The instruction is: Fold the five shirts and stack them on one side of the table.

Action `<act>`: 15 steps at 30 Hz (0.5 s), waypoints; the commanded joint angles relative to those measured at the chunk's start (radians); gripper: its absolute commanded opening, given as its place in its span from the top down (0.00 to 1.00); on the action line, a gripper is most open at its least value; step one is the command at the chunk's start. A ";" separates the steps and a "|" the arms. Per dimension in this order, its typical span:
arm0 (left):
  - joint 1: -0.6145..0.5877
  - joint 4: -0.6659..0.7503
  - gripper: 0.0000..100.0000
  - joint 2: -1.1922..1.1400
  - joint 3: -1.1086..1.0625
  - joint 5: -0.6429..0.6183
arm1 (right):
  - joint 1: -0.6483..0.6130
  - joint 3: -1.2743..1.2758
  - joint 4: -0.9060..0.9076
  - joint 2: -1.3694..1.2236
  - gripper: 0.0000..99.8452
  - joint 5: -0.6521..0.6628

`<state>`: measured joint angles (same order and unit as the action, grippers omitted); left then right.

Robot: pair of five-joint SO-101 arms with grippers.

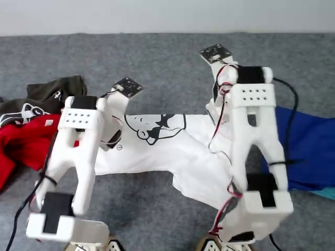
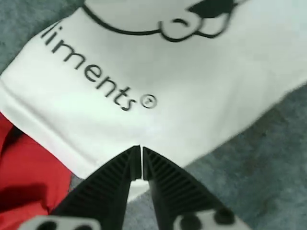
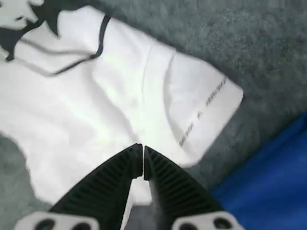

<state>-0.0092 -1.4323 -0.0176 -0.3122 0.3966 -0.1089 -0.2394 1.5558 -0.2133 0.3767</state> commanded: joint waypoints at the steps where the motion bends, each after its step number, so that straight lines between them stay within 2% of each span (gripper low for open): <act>1: -0.055 0.094 0.98 -0.071 0.048 -0.003 | -0.051 -0.009 -0.163 -0.104 0.99 -0.009; 8: -0.107 0.193 0.98 -0.239 0.050 0.002 | -0.091 -0.011 -0.417 -0.326 0.99 -0.002; 15: -0.147 0.173 0.98 -0.342 0.079 0.037 | 0.025 -0.155 -0.423 -0.504 0.99 -0.002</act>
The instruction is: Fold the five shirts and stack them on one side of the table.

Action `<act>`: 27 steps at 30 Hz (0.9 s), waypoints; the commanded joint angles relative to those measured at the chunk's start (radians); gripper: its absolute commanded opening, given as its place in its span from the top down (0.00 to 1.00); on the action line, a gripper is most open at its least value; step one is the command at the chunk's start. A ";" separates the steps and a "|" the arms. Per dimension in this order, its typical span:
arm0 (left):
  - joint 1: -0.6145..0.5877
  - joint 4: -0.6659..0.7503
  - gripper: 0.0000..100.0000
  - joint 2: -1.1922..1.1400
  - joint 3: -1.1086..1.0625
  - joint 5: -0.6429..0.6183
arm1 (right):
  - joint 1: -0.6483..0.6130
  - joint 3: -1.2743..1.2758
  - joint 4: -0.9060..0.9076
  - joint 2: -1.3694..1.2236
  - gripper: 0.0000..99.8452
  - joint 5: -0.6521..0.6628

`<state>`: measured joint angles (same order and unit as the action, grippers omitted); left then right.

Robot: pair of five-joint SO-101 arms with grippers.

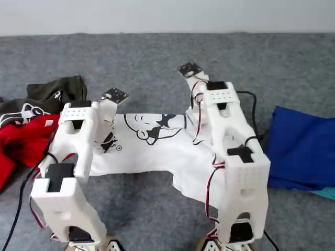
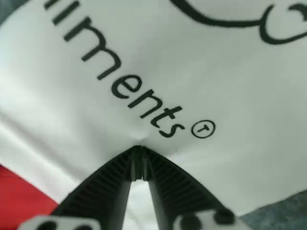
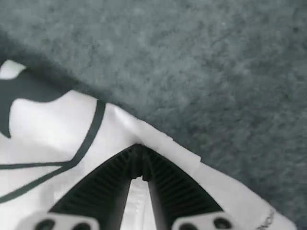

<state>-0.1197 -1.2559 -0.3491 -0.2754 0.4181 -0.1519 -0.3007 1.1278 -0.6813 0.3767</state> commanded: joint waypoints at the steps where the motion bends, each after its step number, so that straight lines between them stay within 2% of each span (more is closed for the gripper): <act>1: -0.051 -0.011 0.98 -0.009 0.051 0.015 | 0.076 -0.133 0.028 -0.056 0.99 -0.002; 9: -0.074 -0.147 0.98 0.071 0.148 0.015 | 0.022 -0.400 0.275 -0.081 0.99 -0.002; 19: 0.049 -0.256 0.98 0.370 0.148 0.014 | -0.044 -0.763 0.650 -0.081 0.99 -0.008; 23: 0.097 -0.273 0.98 0.433 0.145 0.014 | 0.008 -0.845 0.670 -0.012 0.99 -0.046; 27: 0.146 -0.278 0.98 0.433 0.145 0.012 | 0.048 -0.801 0.670 0.137 0.99 -0.063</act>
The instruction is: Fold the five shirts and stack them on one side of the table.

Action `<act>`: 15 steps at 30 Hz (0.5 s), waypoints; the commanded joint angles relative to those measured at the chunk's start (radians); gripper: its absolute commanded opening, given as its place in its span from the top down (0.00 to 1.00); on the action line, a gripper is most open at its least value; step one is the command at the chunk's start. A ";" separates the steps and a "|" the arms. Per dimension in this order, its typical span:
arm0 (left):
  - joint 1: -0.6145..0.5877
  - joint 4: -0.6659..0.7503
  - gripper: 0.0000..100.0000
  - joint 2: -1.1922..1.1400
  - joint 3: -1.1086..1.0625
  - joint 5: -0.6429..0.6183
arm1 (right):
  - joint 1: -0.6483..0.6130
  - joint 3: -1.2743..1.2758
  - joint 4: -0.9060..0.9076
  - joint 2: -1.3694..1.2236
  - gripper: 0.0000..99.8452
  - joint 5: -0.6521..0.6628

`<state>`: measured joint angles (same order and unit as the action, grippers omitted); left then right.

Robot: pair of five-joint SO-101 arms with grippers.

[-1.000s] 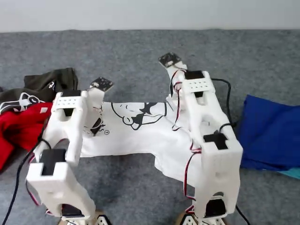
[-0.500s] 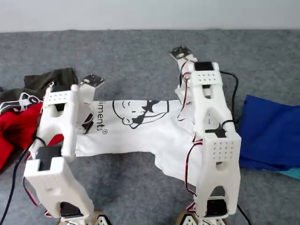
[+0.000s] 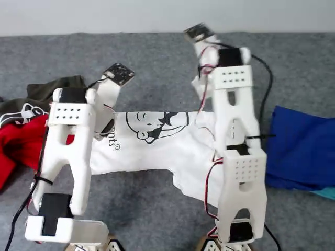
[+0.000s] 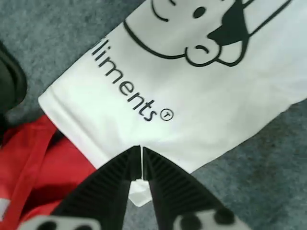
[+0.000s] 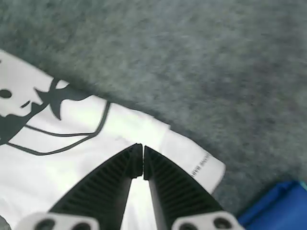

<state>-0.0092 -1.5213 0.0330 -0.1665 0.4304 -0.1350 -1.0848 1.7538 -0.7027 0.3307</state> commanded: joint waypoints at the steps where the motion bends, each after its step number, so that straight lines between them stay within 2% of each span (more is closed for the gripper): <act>1: 0.051 -0.012 0.98 0.051 0.036 -0.005 | 0.041 0.005 0.045 0.205 0.99 -0.018; 5: 0.152 -0.008 0.98 0.051 0.036 -0.080 | 0.082 0.144 0.045 0.421 0.99 -0.020; 10: 0.384 -0.005 0.98 0.051 0.036 -0.149 | 0.159 0.347 0.044 0.700 0.99 -0.020; 15: 0.572 0.011 0.98 0.048 0.036 -0.184 | 0.292 0.511 0.042 0.905 0.99 -0.017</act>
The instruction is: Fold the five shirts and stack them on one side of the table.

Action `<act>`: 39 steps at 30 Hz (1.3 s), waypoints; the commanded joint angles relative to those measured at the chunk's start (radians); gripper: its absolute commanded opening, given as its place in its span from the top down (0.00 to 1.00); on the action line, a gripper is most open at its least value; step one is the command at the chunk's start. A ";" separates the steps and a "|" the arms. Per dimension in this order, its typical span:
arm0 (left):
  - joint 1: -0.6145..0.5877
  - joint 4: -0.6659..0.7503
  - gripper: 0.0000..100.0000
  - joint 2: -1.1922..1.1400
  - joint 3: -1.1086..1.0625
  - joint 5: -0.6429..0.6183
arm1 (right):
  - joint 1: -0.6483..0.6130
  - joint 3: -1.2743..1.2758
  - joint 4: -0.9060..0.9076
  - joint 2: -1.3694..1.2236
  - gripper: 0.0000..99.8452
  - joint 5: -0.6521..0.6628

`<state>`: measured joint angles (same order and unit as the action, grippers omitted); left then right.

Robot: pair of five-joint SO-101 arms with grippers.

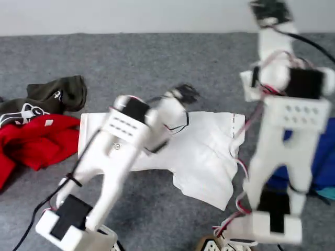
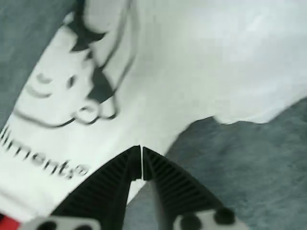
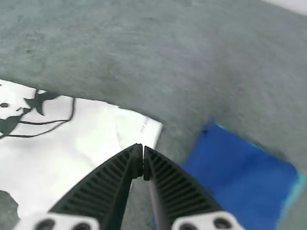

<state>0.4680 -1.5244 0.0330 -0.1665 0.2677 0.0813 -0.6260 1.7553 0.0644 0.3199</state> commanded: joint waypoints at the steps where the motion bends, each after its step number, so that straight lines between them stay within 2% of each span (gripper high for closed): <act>1: 0.124 0.014 0.97 0.040 0.036 -0.021 | 0.102 0.081 0.041 0.162 0.99 -0.006; 6: 0.235 0.012 0.83 -0.040 0.041 -0.026 | 0.180 0.199 0.039 0.248 0.99 -0.002; 15: 0.397 0.086 0.79 -0.203 0.044 -0.025 | 0.237 0.281 0.039 0.292 0.99 -0.002; 27: 0.396 0.226 0.79 -0.393 0.045 -0.018 | 0.248 0.281 0.039 0.289 0.99 -0.002; 32: 0.353 0.255 0.80 -0.454 0.079 -0.026 | 0.248 0.281 0.039 0.289 0.99 -0.002; 39: 0.339 0.233 0.93 -0.526 0.159 -0.017 | 0.248 0.281 0.039 0.286 0.99 -0.002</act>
<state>0.8239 -1.2942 -0.4780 -0.0698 0.2493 0.3161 -0.3406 1.7553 0.3191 0.3199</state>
